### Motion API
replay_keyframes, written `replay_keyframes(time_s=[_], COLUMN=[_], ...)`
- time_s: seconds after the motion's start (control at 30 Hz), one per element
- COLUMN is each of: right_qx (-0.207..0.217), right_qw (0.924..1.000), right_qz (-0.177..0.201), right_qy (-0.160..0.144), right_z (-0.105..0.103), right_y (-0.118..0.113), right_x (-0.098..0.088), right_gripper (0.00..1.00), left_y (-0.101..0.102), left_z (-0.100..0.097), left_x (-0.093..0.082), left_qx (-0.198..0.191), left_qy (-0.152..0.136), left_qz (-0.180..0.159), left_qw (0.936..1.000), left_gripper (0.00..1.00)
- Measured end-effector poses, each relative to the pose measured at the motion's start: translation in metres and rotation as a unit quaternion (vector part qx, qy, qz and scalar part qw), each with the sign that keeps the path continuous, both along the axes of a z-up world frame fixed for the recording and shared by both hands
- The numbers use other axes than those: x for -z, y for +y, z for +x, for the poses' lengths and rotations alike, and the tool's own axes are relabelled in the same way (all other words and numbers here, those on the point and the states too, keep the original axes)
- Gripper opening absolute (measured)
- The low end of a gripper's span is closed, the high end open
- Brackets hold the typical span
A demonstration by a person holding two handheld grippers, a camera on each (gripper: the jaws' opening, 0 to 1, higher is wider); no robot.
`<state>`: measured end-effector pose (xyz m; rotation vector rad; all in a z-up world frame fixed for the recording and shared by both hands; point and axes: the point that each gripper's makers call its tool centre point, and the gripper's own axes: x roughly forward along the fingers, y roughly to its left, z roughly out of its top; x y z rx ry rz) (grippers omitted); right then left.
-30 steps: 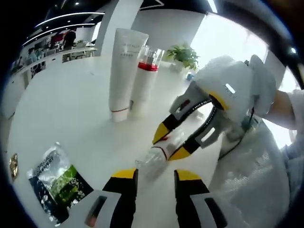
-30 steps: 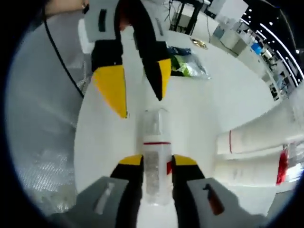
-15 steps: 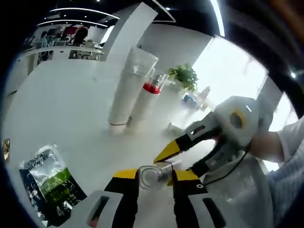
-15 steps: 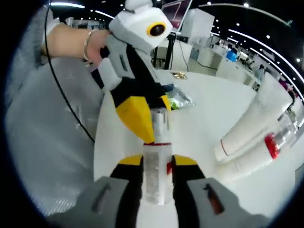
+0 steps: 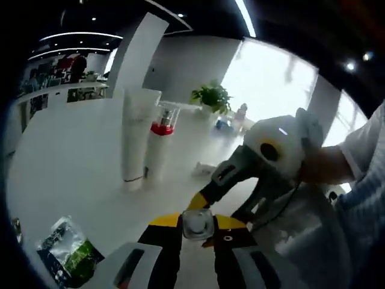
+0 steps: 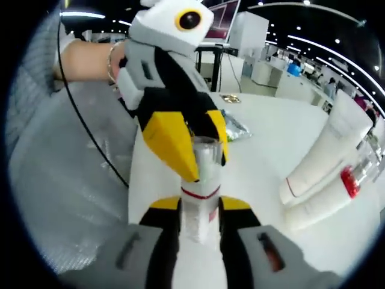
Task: Arrange the skincare products in the storage area until every visible bottle or jar stands upright without overlapping.
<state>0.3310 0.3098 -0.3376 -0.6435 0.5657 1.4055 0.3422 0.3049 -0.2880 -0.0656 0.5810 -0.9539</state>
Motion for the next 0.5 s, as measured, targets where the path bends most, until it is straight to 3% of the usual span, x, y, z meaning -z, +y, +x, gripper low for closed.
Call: replay_keyframes(time_s=[0.17, 0.23, 0.3, 0.37, 0.5], right_qx=[-0.038, -0.037, -0.053, -0.055, -0.023], right_qw=[0.9958, 0.9965, 0.9956, 0.9956, 0.9985], right_qz=[0.023, 0.024, 0.022, 0.023, 0.032], right_qy=[0.081, 0.071, 0.073, 0.072, 0.039], right_z=[-0.016, -0.014, -0.023, -0.027, -0.012], right_y=[-0.002, -0.003, -0.001, 0.001, 0.005], right_x=[-0.005, -0.005, -0.003, -0.004, -0.005], right_gripper=[0.29, 0.26, 0.25, 0.23, 0.23], left_y=[-0.007, -0.012, -0.014, -0.015, -0.013], left_z=[-0.014, -0.022, -0.023, -0.024, -0.014], left_x=[-0.003, -0.003, -0.006, -0.007, -0.009], left_qx=[0.059, 0.078, 0.088, 0.091, 0.065], left_qy=[-0.046, -0.042, -0.062, -0.056, -0.067], left_qz=[0.030, 0.028, 0.032, 0.023, 0.018], left_qw=[0.9968, 0.9957, 0.9937, 0.9940, 0.9955], left_gripper=[0.20, 0.20, 0.20, 0.20, 0.21])
